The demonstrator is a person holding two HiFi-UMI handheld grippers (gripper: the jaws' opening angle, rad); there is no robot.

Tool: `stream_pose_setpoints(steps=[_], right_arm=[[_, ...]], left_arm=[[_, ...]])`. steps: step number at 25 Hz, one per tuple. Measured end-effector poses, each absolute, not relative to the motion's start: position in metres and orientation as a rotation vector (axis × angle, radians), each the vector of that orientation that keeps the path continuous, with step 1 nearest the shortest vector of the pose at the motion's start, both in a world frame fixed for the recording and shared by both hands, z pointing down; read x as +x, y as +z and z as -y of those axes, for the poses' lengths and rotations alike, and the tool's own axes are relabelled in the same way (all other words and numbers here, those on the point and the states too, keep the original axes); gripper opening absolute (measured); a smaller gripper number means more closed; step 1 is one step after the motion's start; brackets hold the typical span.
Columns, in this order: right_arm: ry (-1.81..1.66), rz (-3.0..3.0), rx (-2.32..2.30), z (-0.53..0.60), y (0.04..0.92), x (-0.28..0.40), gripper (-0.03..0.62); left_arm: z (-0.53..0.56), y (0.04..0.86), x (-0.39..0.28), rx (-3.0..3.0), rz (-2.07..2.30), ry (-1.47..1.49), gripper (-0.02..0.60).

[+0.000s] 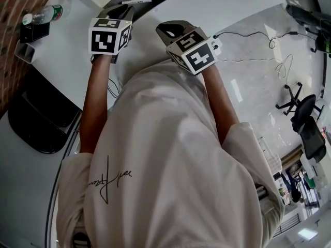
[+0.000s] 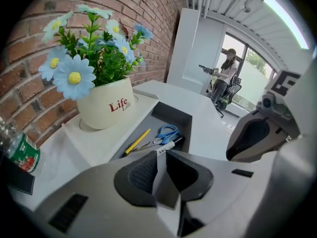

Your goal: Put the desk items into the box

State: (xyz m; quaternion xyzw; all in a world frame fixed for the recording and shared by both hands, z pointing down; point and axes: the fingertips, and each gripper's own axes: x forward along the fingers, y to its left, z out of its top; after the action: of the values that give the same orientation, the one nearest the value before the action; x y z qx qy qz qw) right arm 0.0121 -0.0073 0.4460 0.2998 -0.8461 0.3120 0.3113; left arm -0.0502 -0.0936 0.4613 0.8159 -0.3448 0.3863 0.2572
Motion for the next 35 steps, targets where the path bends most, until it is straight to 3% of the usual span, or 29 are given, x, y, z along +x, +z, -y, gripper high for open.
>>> stream_pose_setpoints(steps=[35], right_arm=[[0.747, 2.267, 0.804, -0.016, 0.420, 0.035, 0.035]], left_arm=[[0.026, 0.440, -0.059, 2.213, 0.962, 0.905, 0.040]])
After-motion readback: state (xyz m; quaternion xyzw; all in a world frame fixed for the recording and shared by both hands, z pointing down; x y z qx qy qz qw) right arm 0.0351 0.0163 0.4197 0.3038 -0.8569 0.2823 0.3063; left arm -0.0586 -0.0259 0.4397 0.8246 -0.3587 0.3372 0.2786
